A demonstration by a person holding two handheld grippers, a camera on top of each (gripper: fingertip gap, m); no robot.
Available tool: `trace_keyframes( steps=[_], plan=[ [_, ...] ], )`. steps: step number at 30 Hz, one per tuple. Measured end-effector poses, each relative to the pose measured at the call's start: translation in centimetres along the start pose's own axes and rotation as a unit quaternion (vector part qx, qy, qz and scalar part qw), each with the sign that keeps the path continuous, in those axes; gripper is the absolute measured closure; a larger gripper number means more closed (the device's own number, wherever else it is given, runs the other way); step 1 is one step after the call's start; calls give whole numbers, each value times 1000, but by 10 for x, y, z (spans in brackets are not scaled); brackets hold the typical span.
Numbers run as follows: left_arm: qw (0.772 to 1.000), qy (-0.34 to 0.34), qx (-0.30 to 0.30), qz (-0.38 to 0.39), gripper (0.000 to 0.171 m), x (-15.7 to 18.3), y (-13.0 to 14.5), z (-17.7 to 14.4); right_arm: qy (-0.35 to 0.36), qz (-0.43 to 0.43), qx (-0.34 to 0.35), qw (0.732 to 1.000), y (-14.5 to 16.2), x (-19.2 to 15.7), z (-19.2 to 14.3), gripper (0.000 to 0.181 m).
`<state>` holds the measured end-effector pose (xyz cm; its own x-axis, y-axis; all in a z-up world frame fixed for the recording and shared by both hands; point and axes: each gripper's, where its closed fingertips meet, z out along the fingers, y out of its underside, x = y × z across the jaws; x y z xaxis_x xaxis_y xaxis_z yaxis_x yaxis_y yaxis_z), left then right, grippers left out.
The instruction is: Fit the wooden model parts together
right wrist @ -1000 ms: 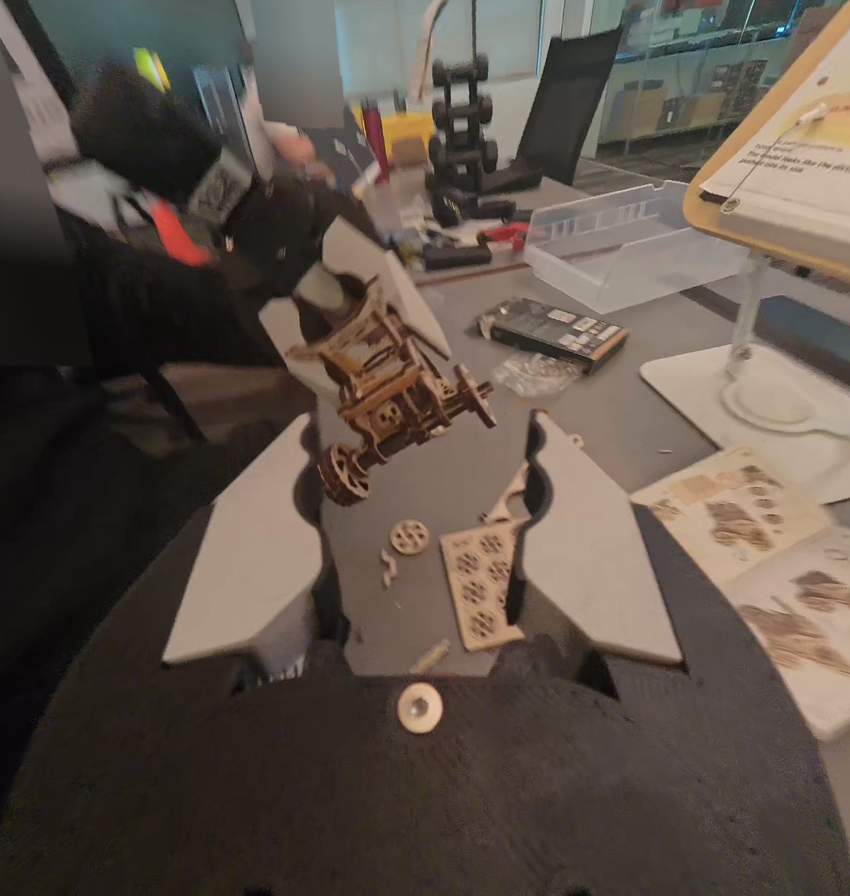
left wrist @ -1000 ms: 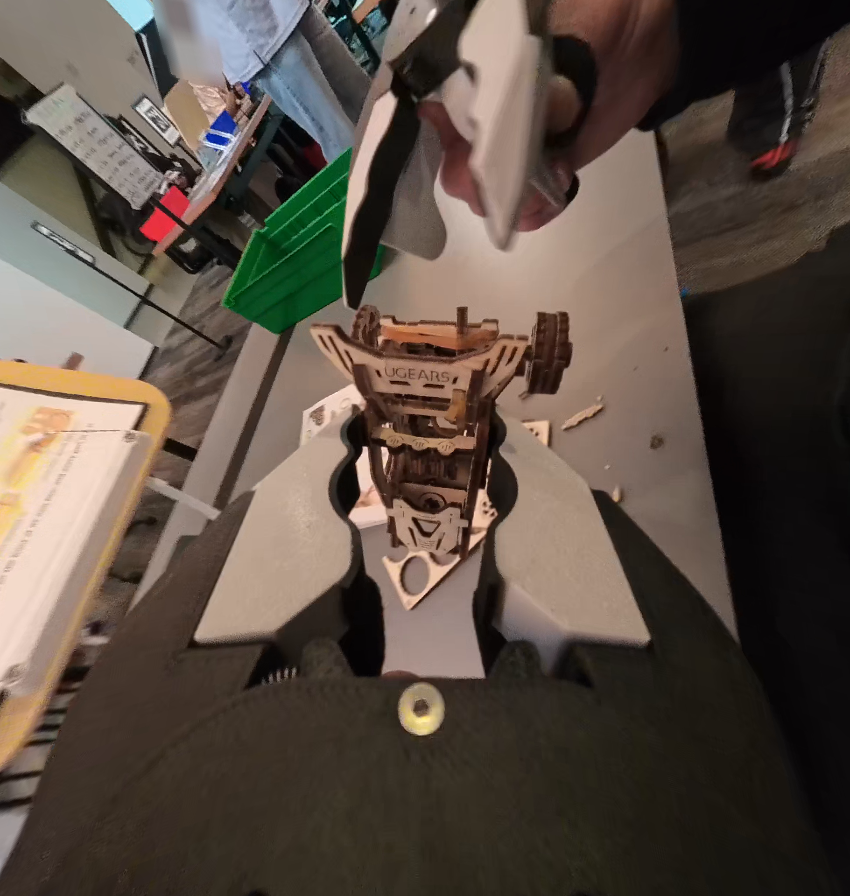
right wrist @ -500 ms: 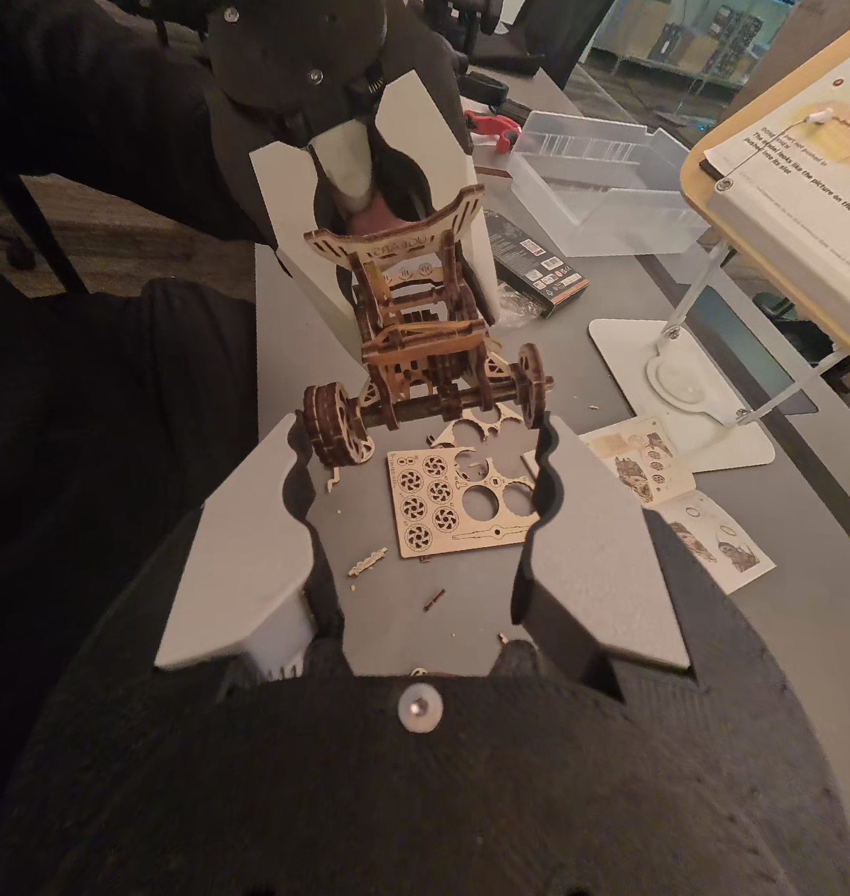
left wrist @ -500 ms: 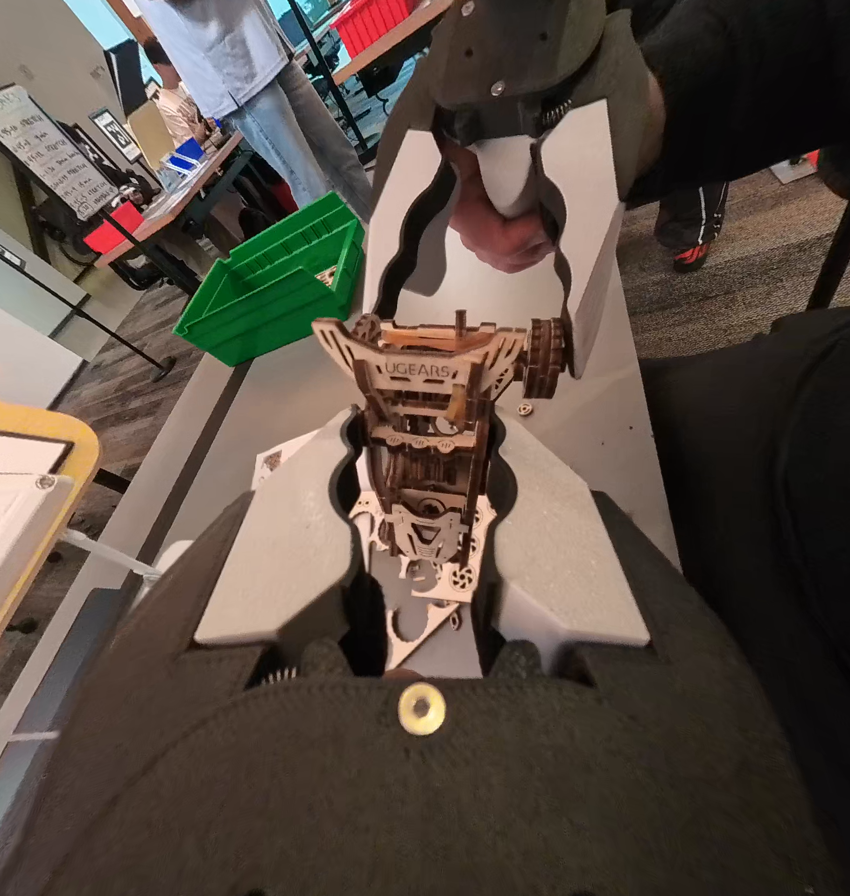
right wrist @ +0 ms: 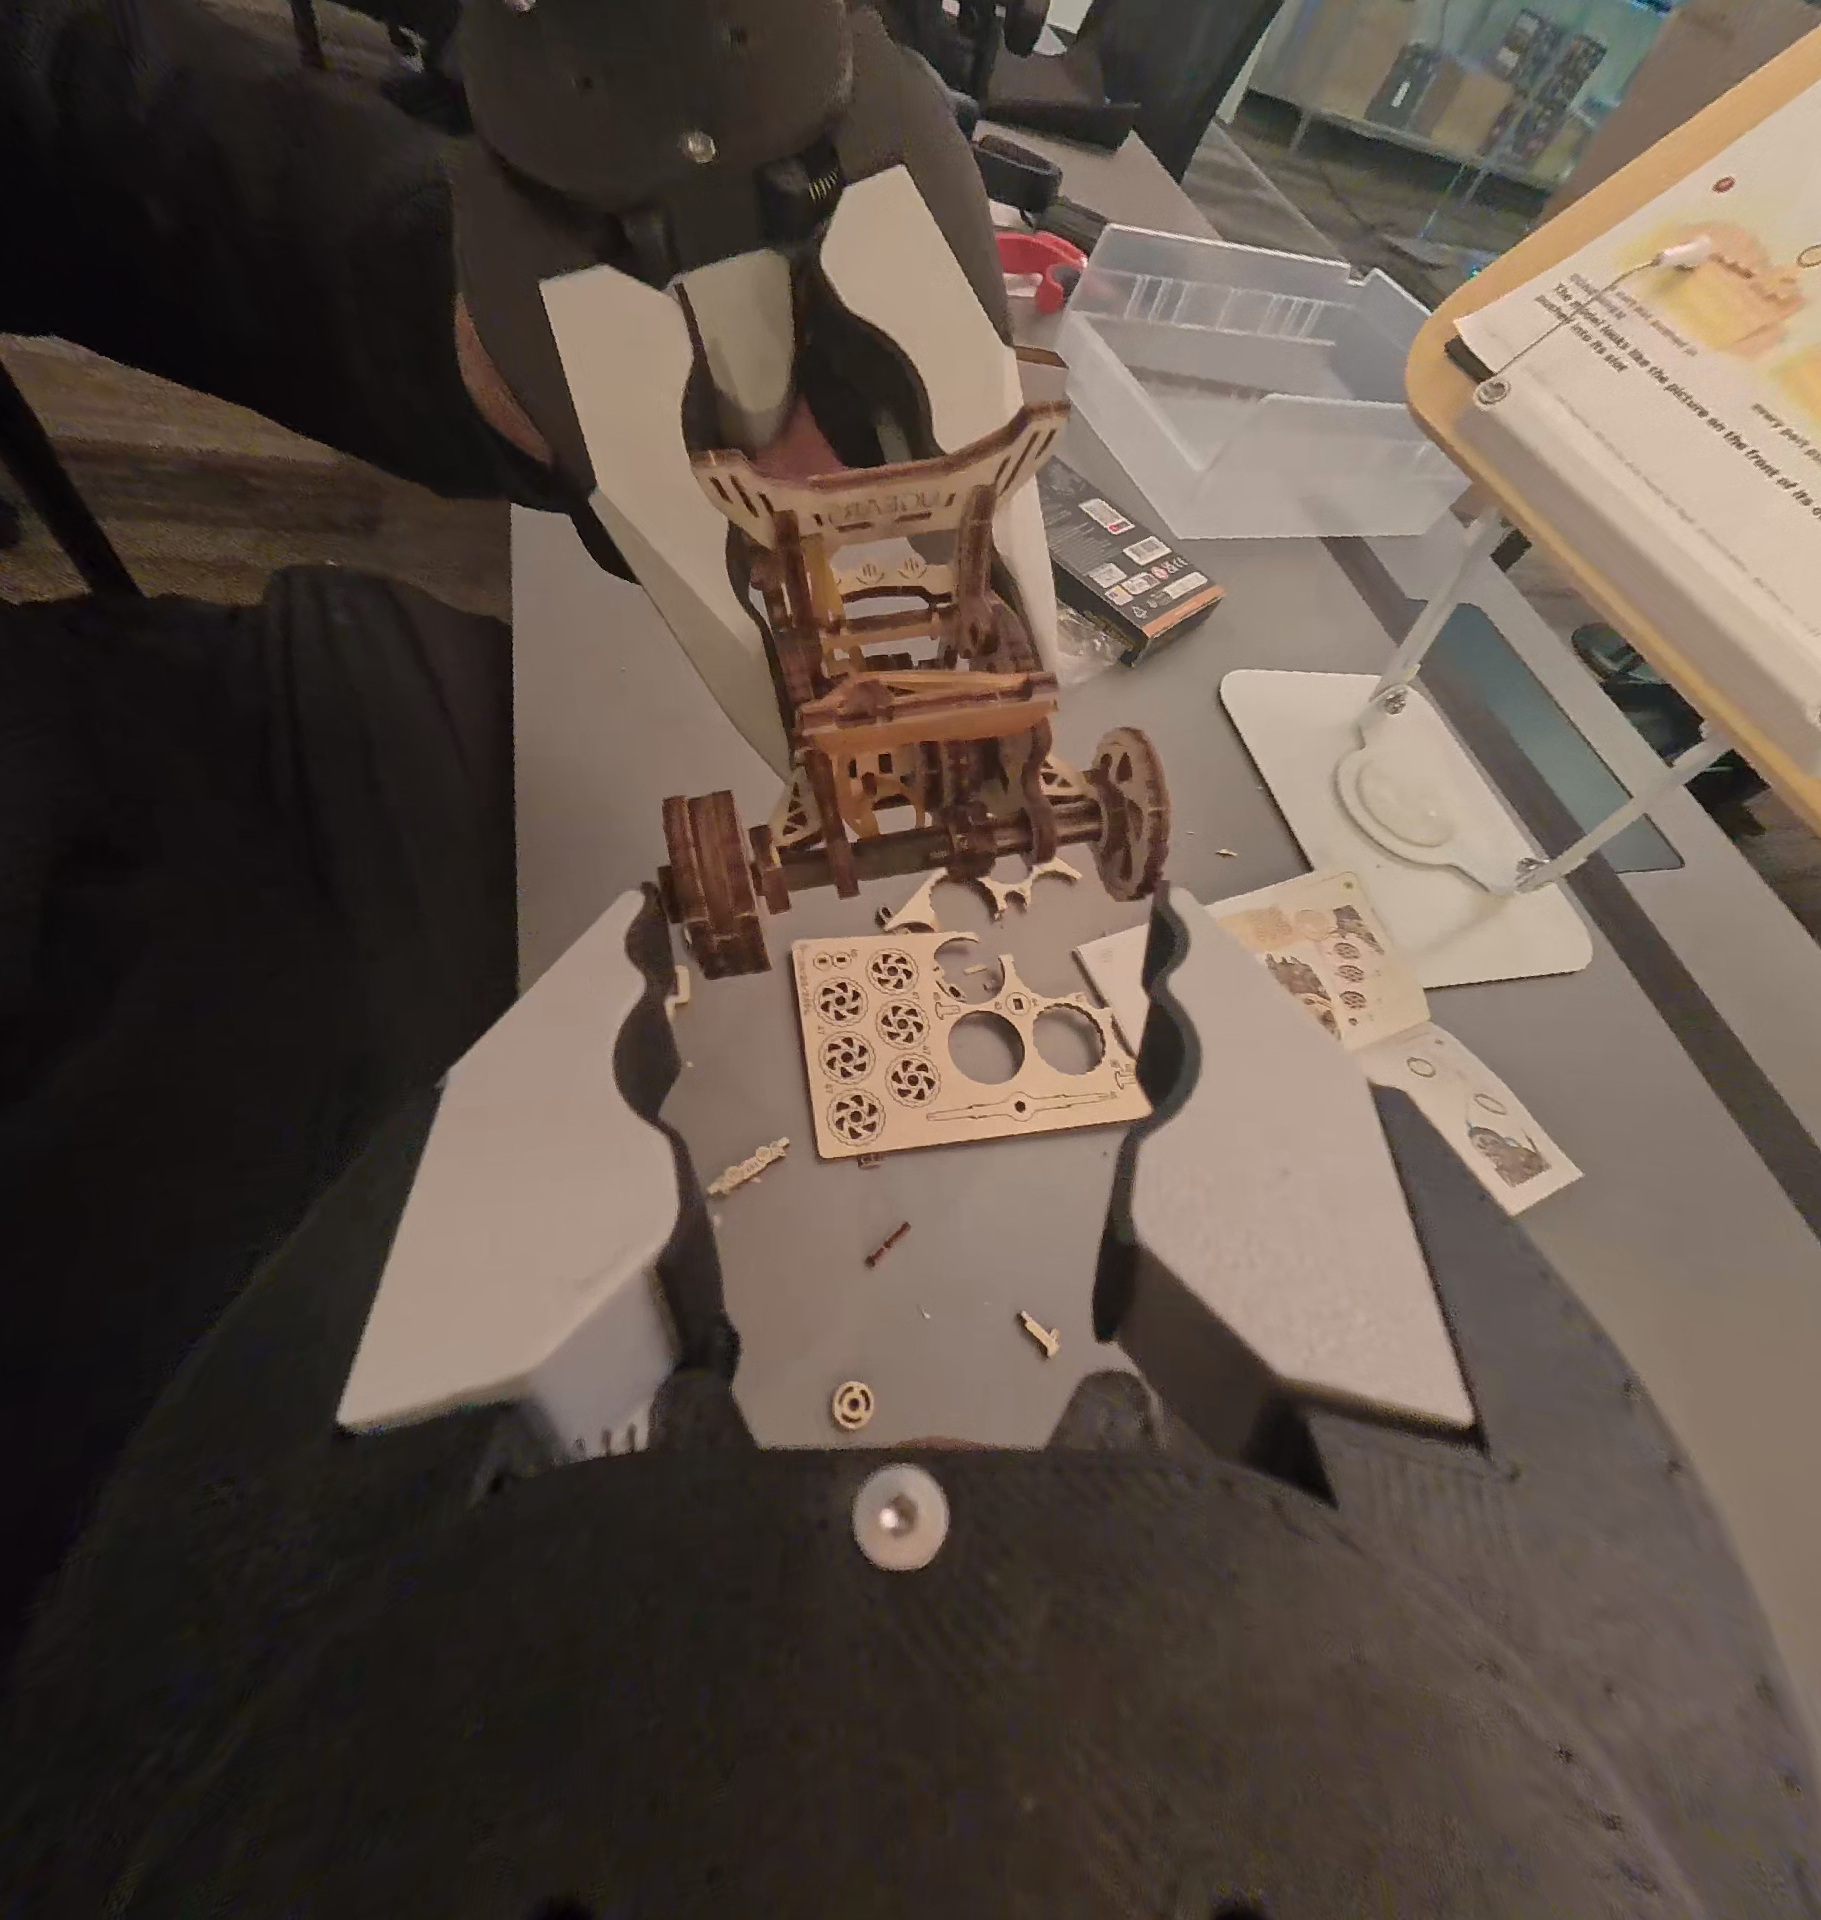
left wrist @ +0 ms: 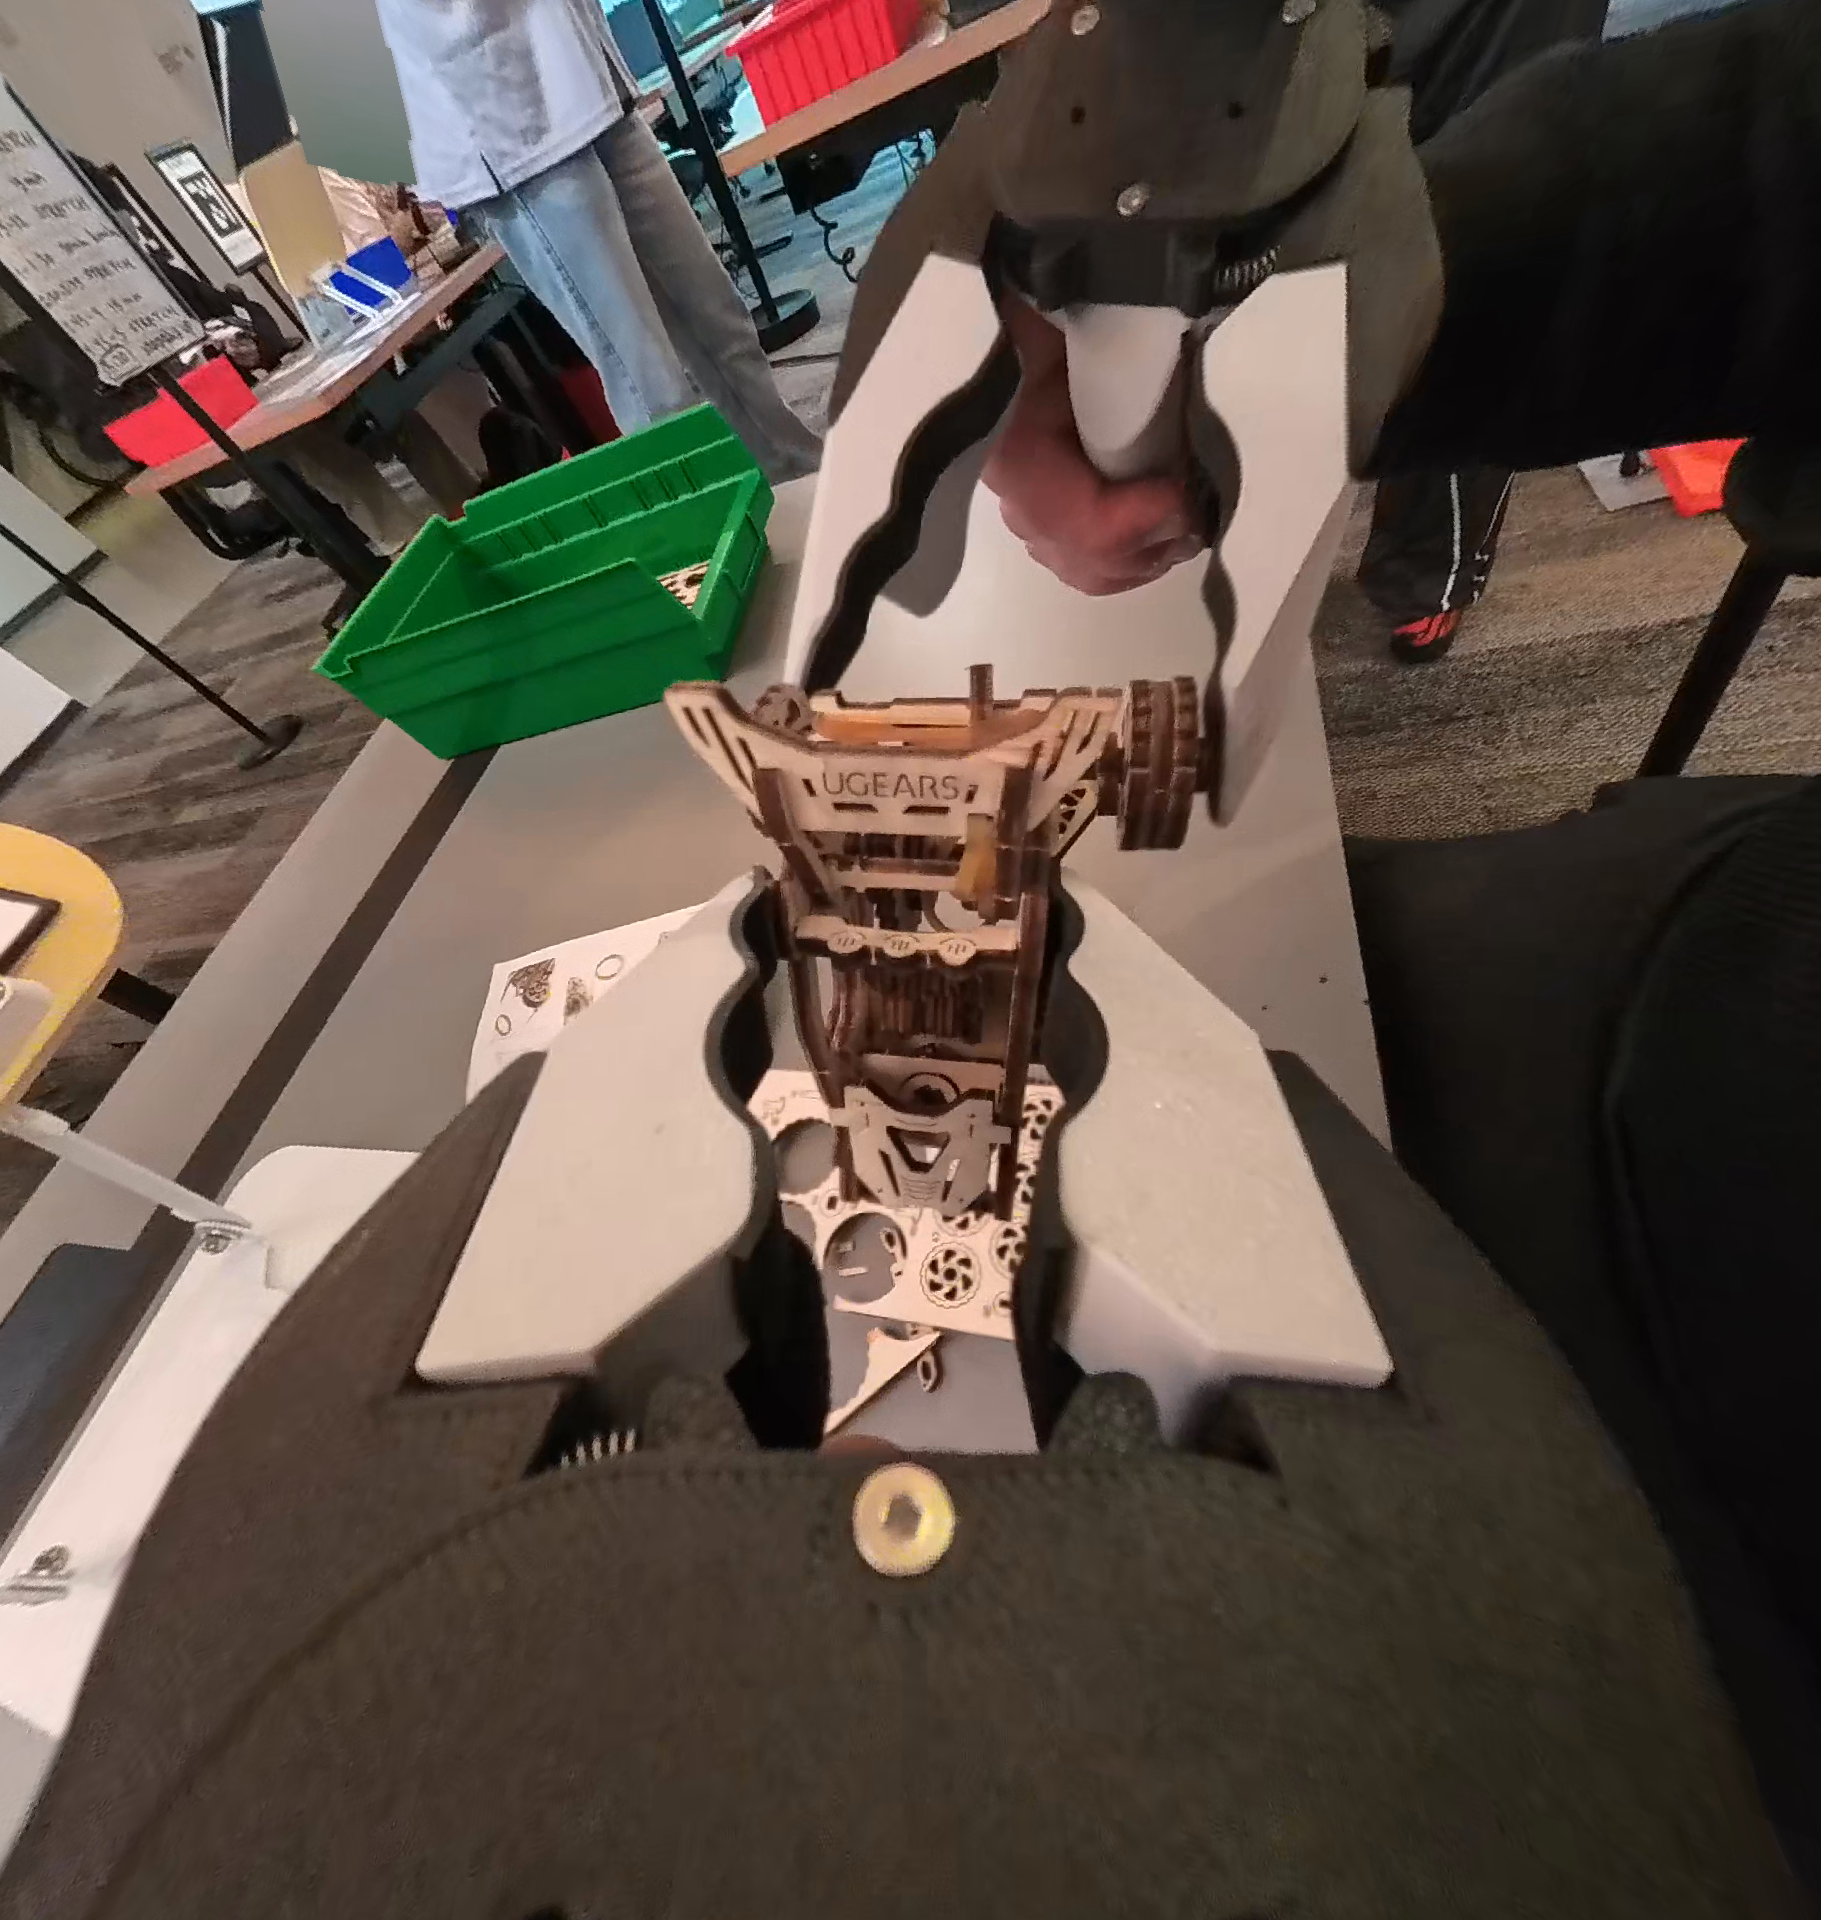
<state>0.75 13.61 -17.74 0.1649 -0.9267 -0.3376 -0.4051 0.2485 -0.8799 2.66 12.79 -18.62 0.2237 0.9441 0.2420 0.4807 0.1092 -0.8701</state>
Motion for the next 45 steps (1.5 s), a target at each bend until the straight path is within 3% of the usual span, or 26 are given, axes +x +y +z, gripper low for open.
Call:
trace_keyframes(
  steps=[8, 9, 10, 13, 15, 17, 20, 25, 32, 39, 43, 45],
  plan=[
    [1000, -5, 16, 16, 125, 3, -12, -2, -4, -15, 0, 1000, 0, -4, -4, 99],
    [999, -19, 39, 10, 125, -2, -19, -5, -37, -23, -18, 999, 6, -14, -5, 163],
    [999, -10, 46, 8, 125, 0, -24, -6, -50, -17, -8, 999, 5, -17, -4, 163],
    [999, -6, 30, 32, 125, 2, -24, -2, -51, -20, -22, 998, 11, -19, 1, 163],
    [999, -21, 38, 33, 125, -3, -22, -1, -40, -7, -2, 999, 4, -12, -5, 144],
    [998, -21, 31, 43, 125, -5, -18, -1, -33, -17, -16, 999, 9, -8, -11, 138],
    [998, -17, 35, 54, 125, -4, -20, 3, -4, -14, -26, 1000, 14, 2, -14, 104],
    [993, 3, 16, 118, 125, 16, -20, 31, -22, 55, -13, 998, 27, 6, -28, 102],
    [978, -29, -88, 186, 125, 9, 22, 115, -13, 221, -12, 975, 92, 30, -69, 103],
    [941, -52, -167, 289, 125, 7, 52, 211, 60, 277, -1, 959, 151, 59, -107, 110],
    [925, -80, -170, 330, 125, 5, 47, 234, 97, 274, -7, 957, 174, 67, -114, 109],
    [922, -64, -164, 344, 125, 14, 47, 238, 100, 276, 0, 956, 178, 67, -115, 111]
  ],
)
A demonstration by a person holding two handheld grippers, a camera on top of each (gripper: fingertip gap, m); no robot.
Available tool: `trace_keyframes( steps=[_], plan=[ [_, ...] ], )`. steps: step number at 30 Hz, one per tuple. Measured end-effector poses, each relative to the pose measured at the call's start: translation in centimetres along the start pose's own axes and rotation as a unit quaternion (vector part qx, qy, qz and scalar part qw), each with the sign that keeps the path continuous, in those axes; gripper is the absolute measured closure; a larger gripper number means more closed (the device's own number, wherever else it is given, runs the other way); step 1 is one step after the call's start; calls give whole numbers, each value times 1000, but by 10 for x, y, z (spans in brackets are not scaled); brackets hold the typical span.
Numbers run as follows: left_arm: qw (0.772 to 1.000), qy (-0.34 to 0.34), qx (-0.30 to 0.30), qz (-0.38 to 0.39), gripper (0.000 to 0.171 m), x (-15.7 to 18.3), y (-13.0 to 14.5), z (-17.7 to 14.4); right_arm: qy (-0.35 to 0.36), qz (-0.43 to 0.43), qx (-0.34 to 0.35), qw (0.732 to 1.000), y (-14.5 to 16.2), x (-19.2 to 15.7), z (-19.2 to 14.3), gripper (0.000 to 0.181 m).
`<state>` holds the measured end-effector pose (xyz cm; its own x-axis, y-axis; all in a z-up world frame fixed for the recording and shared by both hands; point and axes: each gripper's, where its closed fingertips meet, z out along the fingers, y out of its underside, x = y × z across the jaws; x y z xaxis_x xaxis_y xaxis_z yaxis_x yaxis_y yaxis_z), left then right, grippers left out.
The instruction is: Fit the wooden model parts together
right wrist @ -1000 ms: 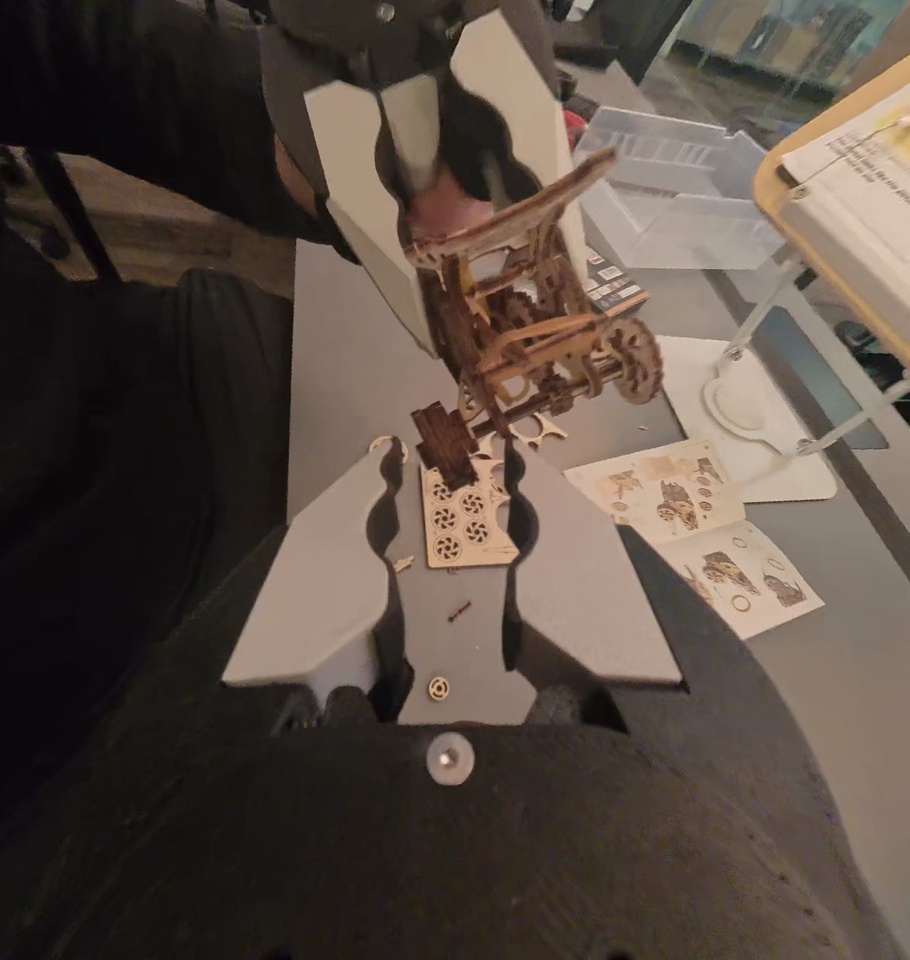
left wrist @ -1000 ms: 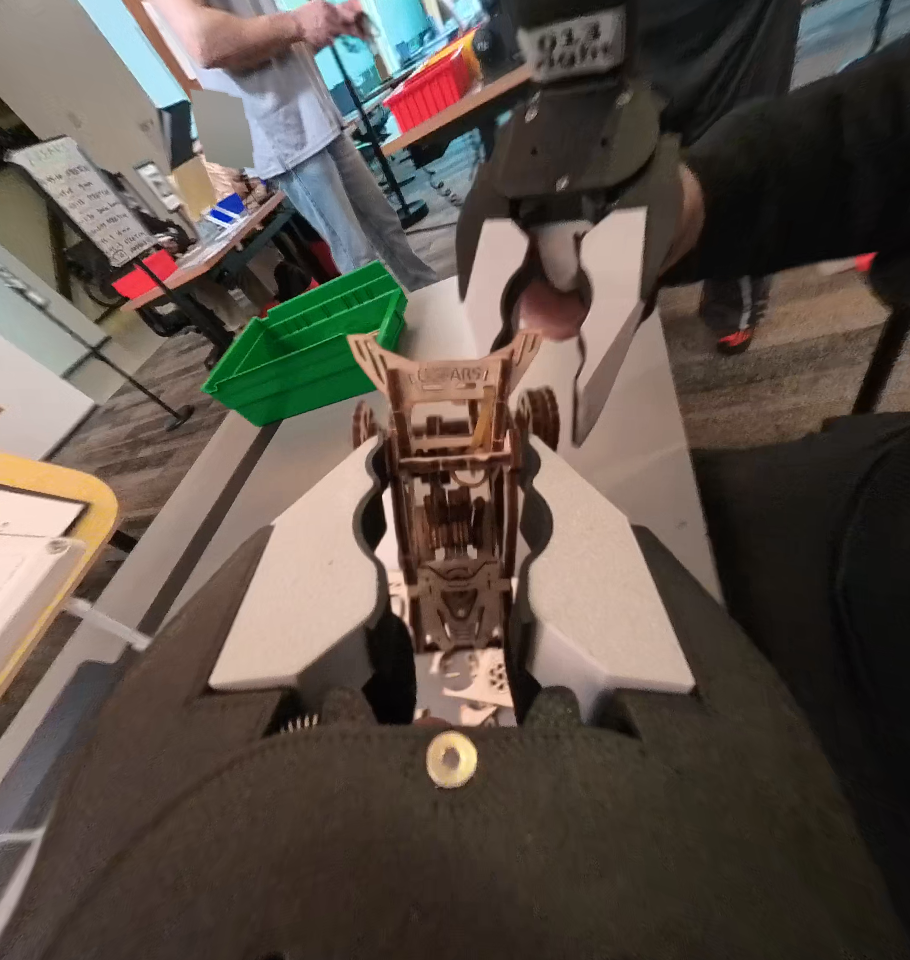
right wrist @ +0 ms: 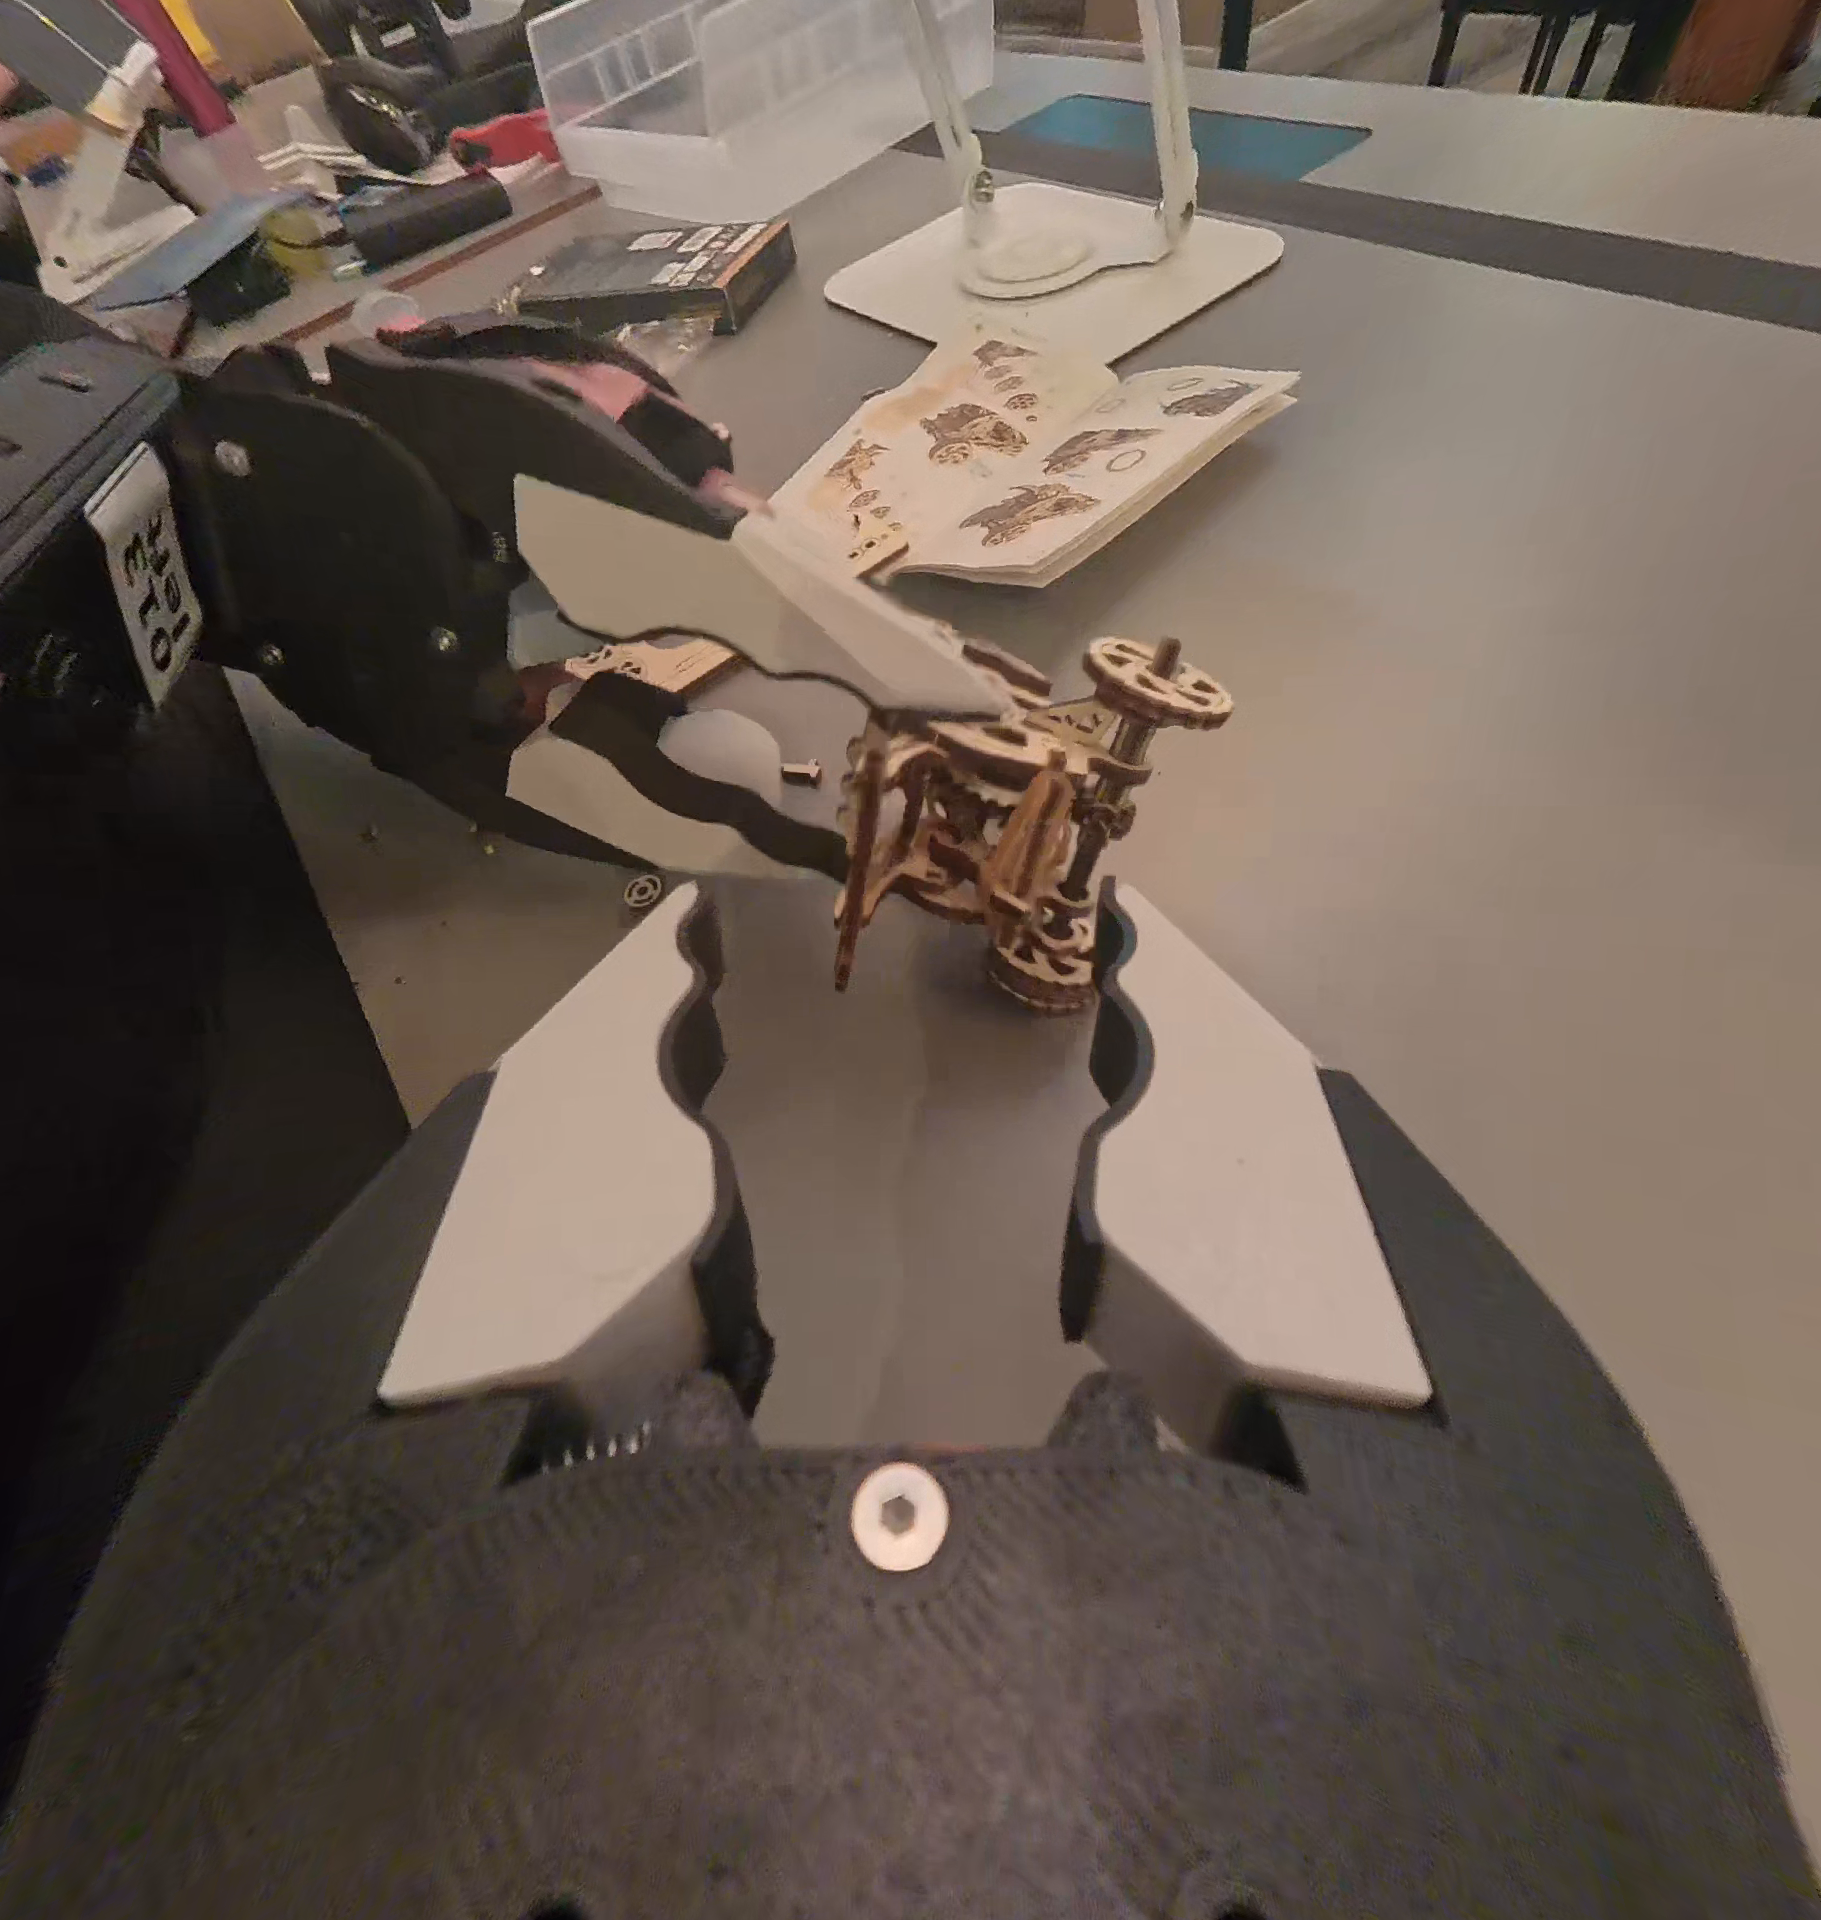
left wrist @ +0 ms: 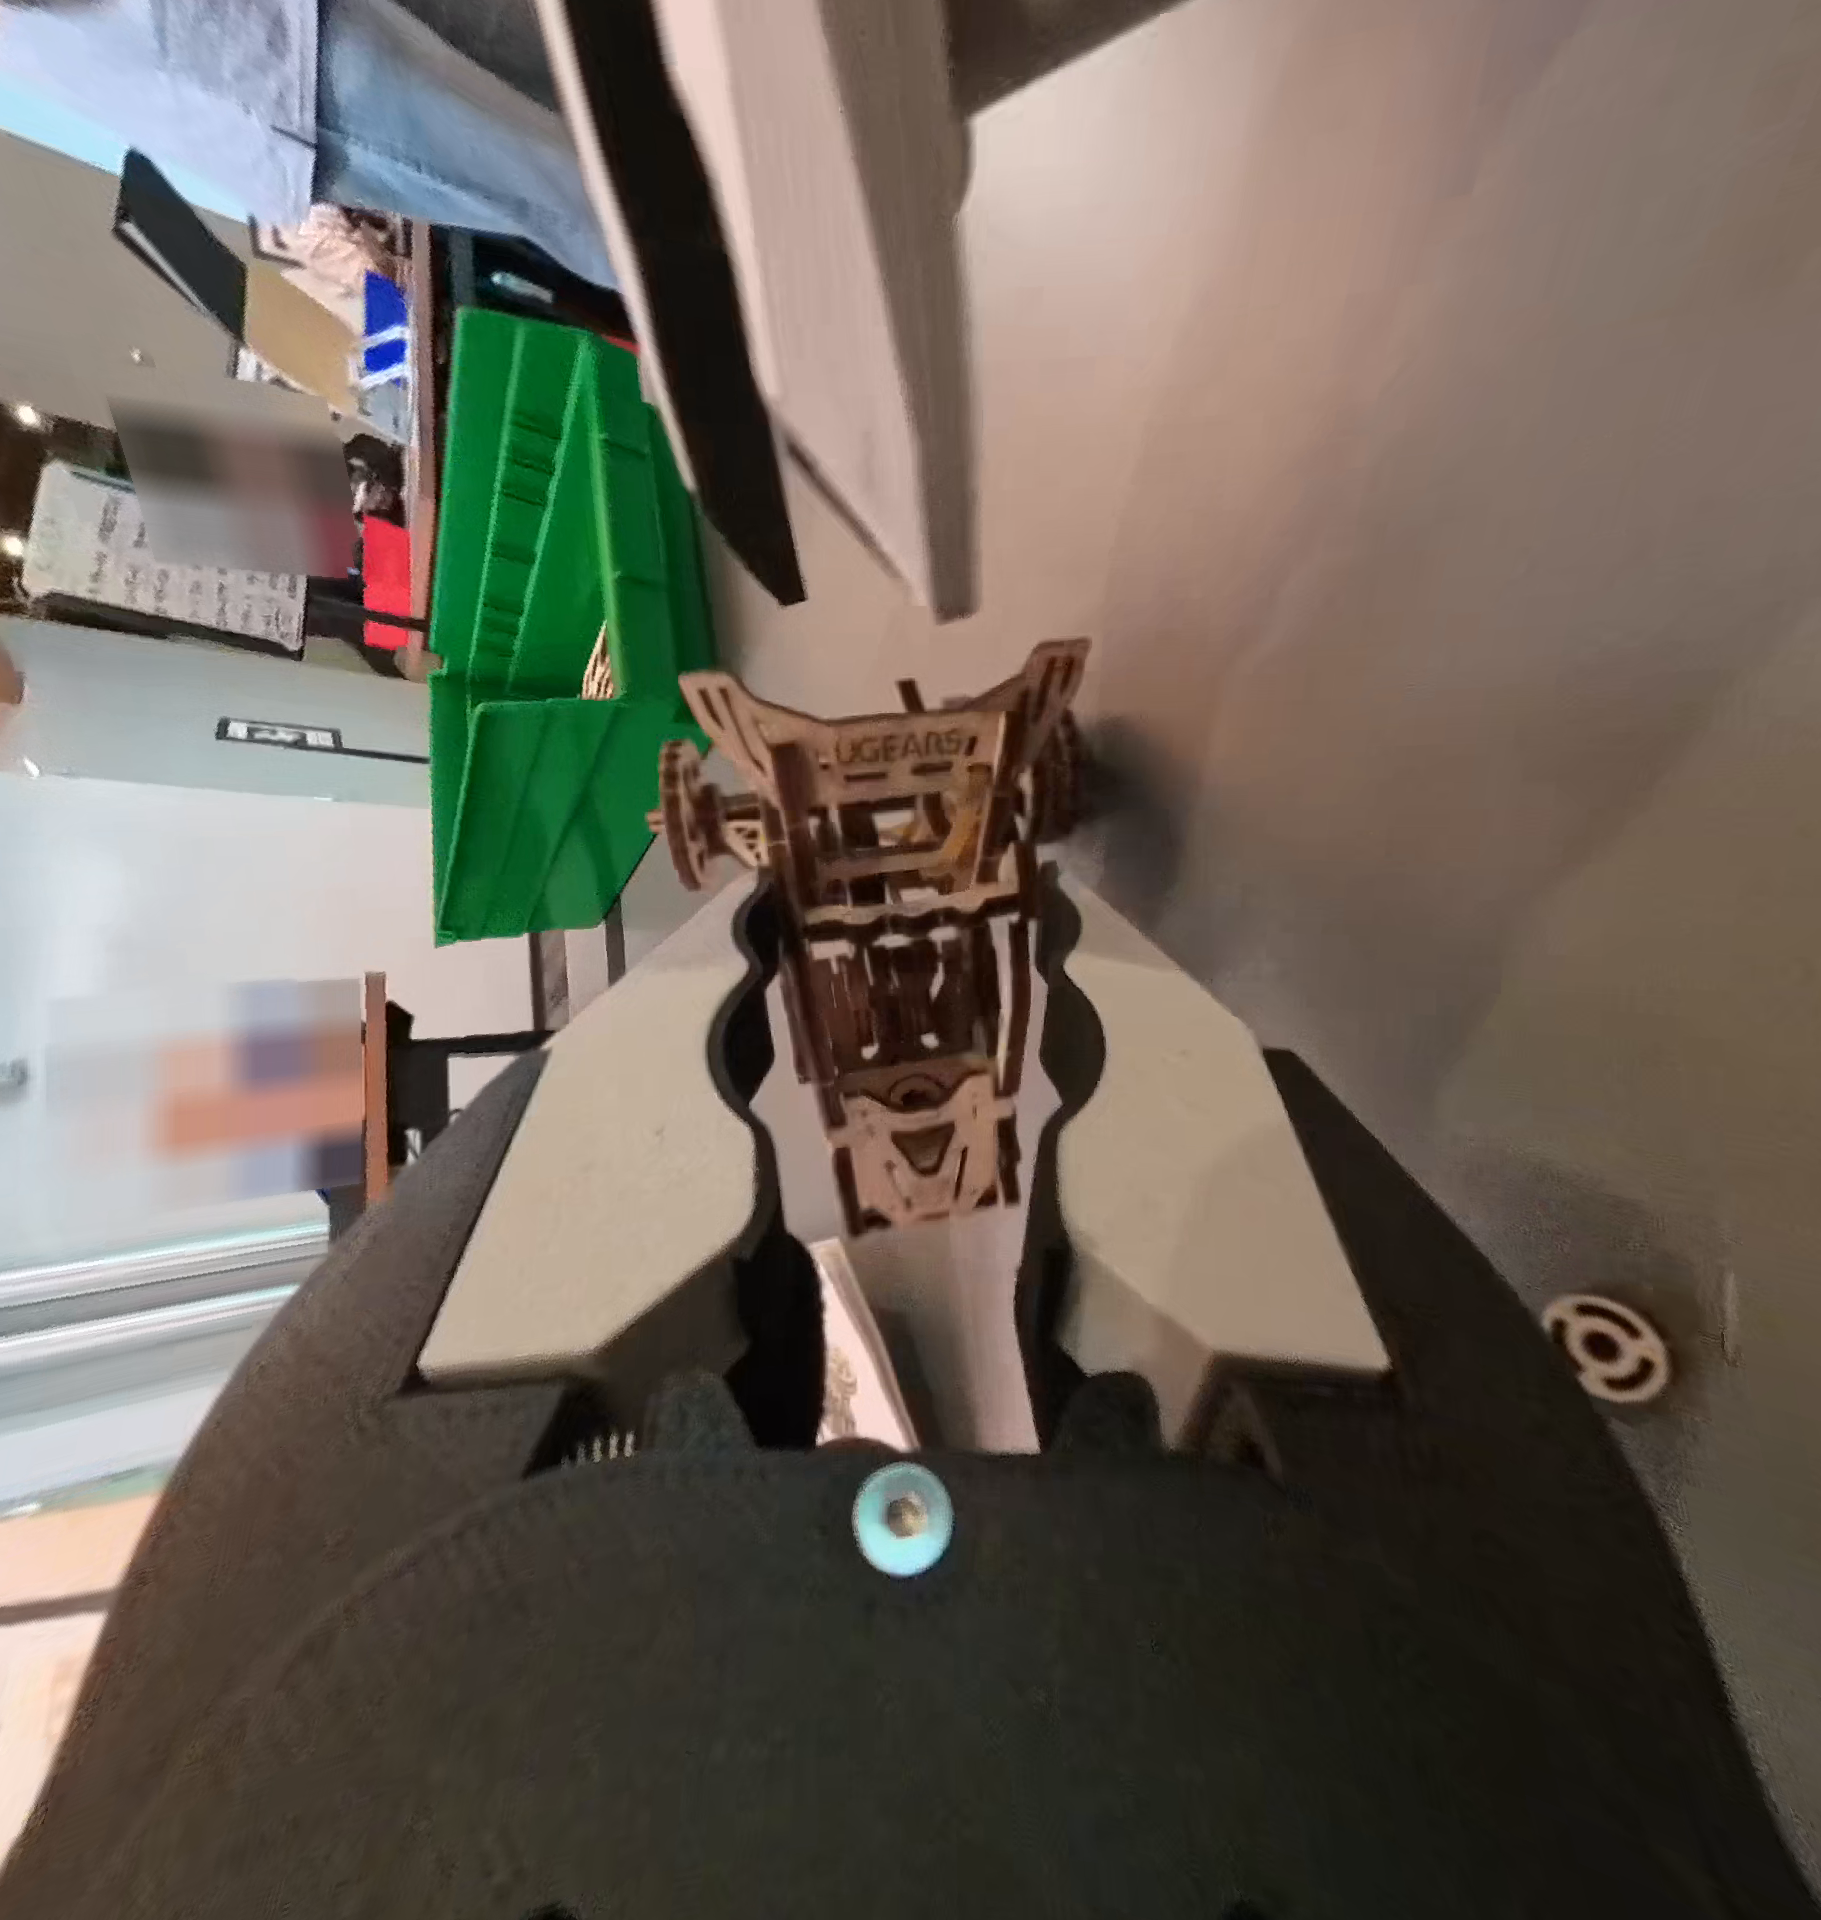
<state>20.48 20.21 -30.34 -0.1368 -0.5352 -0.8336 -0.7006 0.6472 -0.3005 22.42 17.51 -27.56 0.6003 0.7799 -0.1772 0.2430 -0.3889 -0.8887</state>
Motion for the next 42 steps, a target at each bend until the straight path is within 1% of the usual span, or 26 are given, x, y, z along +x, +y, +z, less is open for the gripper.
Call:
trace_keyframes(
  steps=[2, 4, 7, 9, 10, 13, 14, 15, 16, 17, 19, 21, 22, 24, 26, 27, 28, 29, 32, 33, 34, 35, 36, 39, 40, 42],
  plan=[
    [1000, 7, -5, 20, 124, 9, -1, 0, 7, -4, 2, 1000, 4, 2, 1, 115],
    [999, 19, 5, 27, 119, 18, -5, -2, 3, 6, 2, 1000, 9, 3, 3, 118],
    [999, 38, 10, 33, 119, 25, -10, -8, 2, 7, -7, 1000, 19, 2, 6, 121],
    [998, 49, 2, 32, 112, 29, -7, -13, -3, 11, -4, 1000, 21, 0, 5, 120],
    [998, 61, 9, 27, 108, 31, -8, -18, -4, 15, -1, 1000, 20, 0, 4, 120],
    [997, 71, 0, 30, 104, 29, 4, -40, 11, 7, -1, 1000, 18, 0, -1, 119],
    [997, 70, -1, 17, 108, 24, 10, -53, 25, -3, -5, 1000, 16, 1, -6, 119],
    [997, 71, -1, -12, 112, 16, 19, -68, 42, -24, -7, 999, 12, 0, -12, 122],
    [996, 76, -6, -48, 113, 10, 30, -83, 55, -55, -5, 997, 6, -6, -18, 124],
    [993, 77, -18, -85, 113, 3, 46, -99, 55, -78, -10, 995, 1, -15, -20, 125],
    [985, 77, -38, -153, 115, -5, 77, -133, 13, -106, -24, 994, -11, -49, -15, 127],
    [969, 78, -76, -221, 119, -2, 111, -165, -30, -133, -43, 990, -19, -85, 4, 127],
    [961, 78, -97, -248, 127, 2, 128, -181, -55, -137, -58, 987, -19, -104, 17, 129],
    [943, 67, -144, -293, 129, 12, 161, -212, -94, -148, -99, 980, -11, -135, 47, 132],
    [920, 80, -153, -352, 132, 29, 180, -238, -128, -165, -116, 971, -3, -157, 69, 133],
    [907, 104, -152, -379, 132, 43, 183, -247, -142, -163, -118, 969, -2, -165, 77, 136],
    [897, 120, -150, -397, 132, 56, 182, -253, -151, -164, -117, 968, -2, -170, 84, 139],
    [895, 133, -139, -402, 132, 67, 178, -254, -156, -167, -119, 966, -2, -173, 90, 140],
    [896, 171, -136, -387, 131, 98, 165, -248, -165, -171, -136, 962, 1, -177, 103, 137],
    [897, 176, -155, -376, 131, 105, 169, -246, -170, -173, -137, 960, 2, -179, 104, 137],
    [898, 175, -179, -361, 130, 107, 177, -247, -172, -179, -139, 959, 2, -181, 105, 139],
    [900, 166, -186, -358, 130, 104, 184, -251, -168, -184, -140, 958, 3, -181, 105, 139],
    [897, 156, -185, -371, 130, 99, 192, -255, -165, -184, -139, 959, 3, -180, 104, 139],
    [869, 139, -225, -418, 118, 96, 237, -274, -166, -167, -134, 963, 4, -177, 100, 139],
    [858, 138, -232, -437, 118, 97, 249, -278, -165, -164, -131, 964, 5, -175, 100, 139],
    [839, 153, -228, -469, 121, 106, 259, -278, -166, -160, -132, 964, 7, -174, 98, 139]
  ],
)
